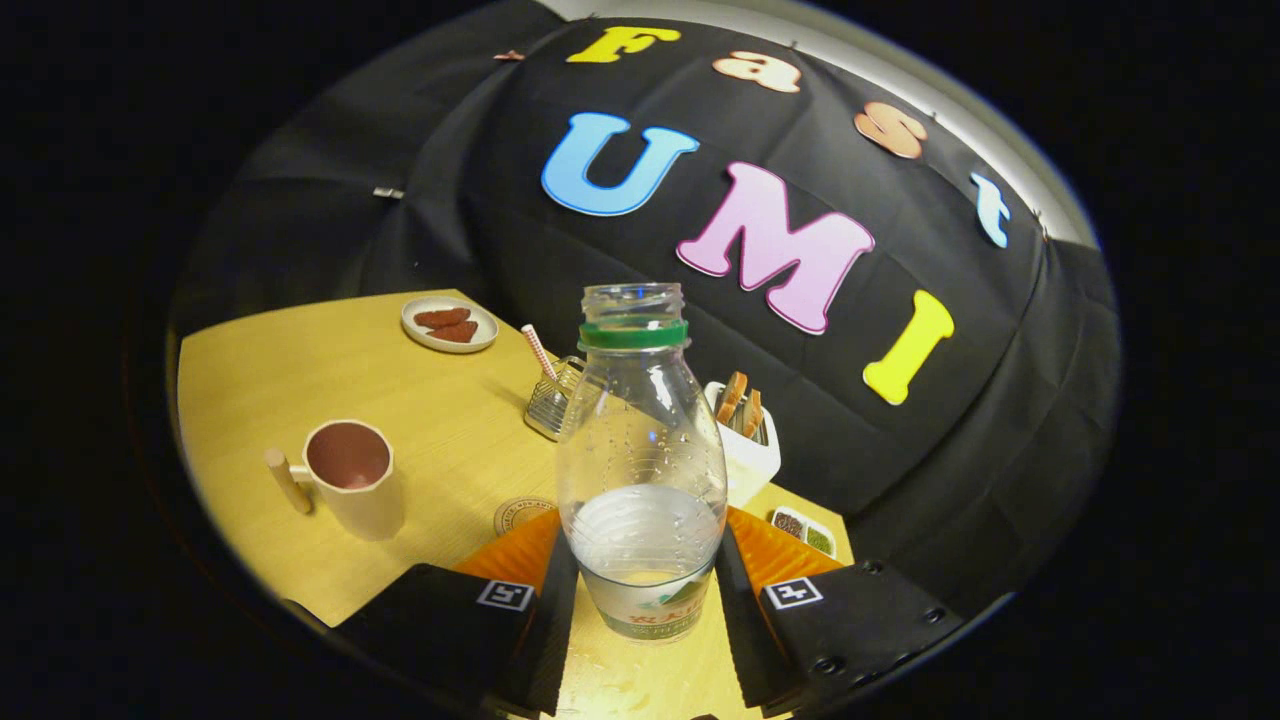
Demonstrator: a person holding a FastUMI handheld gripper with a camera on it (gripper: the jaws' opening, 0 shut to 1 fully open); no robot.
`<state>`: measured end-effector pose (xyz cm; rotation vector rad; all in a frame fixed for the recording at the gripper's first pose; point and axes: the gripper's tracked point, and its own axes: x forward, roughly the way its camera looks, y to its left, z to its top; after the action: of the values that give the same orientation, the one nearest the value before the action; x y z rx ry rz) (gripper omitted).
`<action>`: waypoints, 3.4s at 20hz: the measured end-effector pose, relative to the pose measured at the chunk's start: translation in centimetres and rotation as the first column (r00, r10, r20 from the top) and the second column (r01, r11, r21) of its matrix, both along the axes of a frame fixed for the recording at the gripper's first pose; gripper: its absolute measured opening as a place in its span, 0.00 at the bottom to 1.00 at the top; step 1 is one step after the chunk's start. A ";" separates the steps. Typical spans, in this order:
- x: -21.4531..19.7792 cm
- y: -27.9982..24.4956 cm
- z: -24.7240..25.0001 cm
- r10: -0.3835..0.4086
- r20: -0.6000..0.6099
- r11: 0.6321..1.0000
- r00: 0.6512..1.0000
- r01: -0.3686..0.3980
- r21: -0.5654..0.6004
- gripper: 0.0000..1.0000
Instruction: Take the bottle from table, then pour the juice into the cup, finally place the bottle on the coaster
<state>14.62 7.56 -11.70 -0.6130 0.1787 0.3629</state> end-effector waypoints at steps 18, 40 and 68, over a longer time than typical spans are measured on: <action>-1.0 6.0 -5.4 0.179 0.032 0.867 0.983 -0.142 -0.477 0.68; -0.3 8.0 -8.9 0.354 0.040 0.575 0.934 -0.184 -0.797 0.68; 1.3 8.2 -8.5 0.434 0.049 0.366 0.899 -0.126 -0.922 0.68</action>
<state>15.87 15.76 -20.20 -1.8338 -0.0456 0.5026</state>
